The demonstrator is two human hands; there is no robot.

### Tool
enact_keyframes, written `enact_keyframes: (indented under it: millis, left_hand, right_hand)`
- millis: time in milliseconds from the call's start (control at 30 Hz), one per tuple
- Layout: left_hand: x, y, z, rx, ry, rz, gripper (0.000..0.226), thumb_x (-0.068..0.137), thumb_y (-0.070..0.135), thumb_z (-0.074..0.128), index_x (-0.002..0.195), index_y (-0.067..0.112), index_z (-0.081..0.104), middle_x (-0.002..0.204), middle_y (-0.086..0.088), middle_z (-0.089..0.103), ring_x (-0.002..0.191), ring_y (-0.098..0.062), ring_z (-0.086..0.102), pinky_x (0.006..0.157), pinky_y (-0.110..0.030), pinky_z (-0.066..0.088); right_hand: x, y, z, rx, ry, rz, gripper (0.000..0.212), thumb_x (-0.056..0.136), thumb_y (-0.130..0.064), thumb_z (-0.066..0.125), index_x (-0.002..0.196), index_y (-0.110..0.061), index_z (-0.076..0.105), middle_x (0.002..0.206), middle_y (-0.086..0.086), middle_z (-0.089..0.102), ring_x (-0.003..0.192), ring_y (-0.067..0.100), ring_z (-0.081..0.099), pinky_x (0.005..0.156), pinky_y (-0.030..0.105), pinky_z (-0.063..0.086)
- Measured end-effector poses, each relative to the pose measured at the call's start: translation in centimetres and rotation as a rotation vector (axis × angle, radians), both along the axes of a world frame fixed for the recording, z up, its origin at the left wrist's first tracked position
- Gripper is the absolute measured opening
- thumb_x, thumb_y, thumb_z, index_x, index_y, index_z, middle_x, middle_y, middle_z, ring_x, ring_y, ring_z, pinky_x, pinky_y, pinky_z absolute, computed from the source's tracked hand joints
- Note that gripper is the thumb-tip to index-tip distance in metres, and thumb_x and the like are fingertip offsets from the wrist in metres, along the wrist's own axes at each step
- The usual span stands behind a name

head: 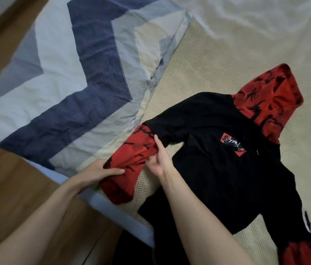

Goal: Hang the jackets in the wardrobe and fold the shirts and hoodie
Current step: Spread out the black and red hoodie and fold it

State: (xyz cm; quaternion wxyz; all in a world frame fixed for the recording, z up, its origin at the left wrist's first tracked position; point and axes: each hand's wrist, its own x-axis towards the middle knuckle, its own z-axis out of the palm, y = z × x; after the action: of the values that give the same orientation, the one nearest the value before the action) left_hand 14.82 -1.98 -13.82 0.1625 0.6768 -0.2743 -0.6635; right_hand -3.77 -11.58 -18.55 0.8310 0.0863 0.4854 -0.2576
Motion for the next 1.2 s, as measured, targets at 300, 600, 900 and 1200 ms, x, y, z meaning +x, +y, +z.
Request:
enact_keyframes:
  millis: [300,600,900,1200]
  left_hand:
    - [9.1,2.2,4.4,0.052,-0.179,-0.148,0.025,0.072,0.026,0.090,0.095,0.022,0.080,0.093,-0.001,0.080,0.078,-0.009,0.075,0.068,-0.011,0.053]
    - [13.2,3.4,2.9,-0.220,-0.467,0.473,0.014,0.087,0.017,0.076,0.089,0.026,0.065,0.095,0.010,0.064,0.092,-0.006,0.060,0.071,-0.015,0.049]
    - [10.2,5.1,-0.7,0.359,-0.064,0.744,0.035,0.093,0.056,0.056,0.117,0.031,0.060,0.110,-0.008,0.065,0.088,-0.033,0.069,0.071,-0.045,0.061]
    - [10.6,7.5,0.6,-0.075,0.080,0.918,0.027,0.088,-0.004,0.062,0.103,0.019,0.063,0.113,-0.013,0.069,0.091,-0.022,0.070,0.070,-0.036,0.062]
  right_hand:
    - [0.1,0.5,0.1,0.071,-0.013,-0.117,0.031,0.095,-0.028,0.069,0.115,-0.005,0.069,0.111,0.013,0.076,0.108,0.027,0.070,0.109,0.045,0.048]
    - [3.0,0.1,-1.0,0.088,0.102,-0.085,0.044,0.088,-0.034,0.078,0.122,-0.009,0.068,0.117,0.013,0.075,0.112,0.025,0.070,0.096,0.042,0.057]
    - [2.0,1.0,-1.3,0.049,0.156,-0.140,0.008,0.093,-0.012,0.066,0.096,-0.006,0.071,0.088,0.011,0.077,0.069,0.022,0.075,0.071,0.038,0.064]
    - [3.6,1.2,-0.2,-0.022,-0.114,-0.067,0.048,0.075,-0.002,0.046,0.120,-0.003,0.062,0.131,0.020,0.065,0.112,0.038,0.065,0.112,0.053,0.042]
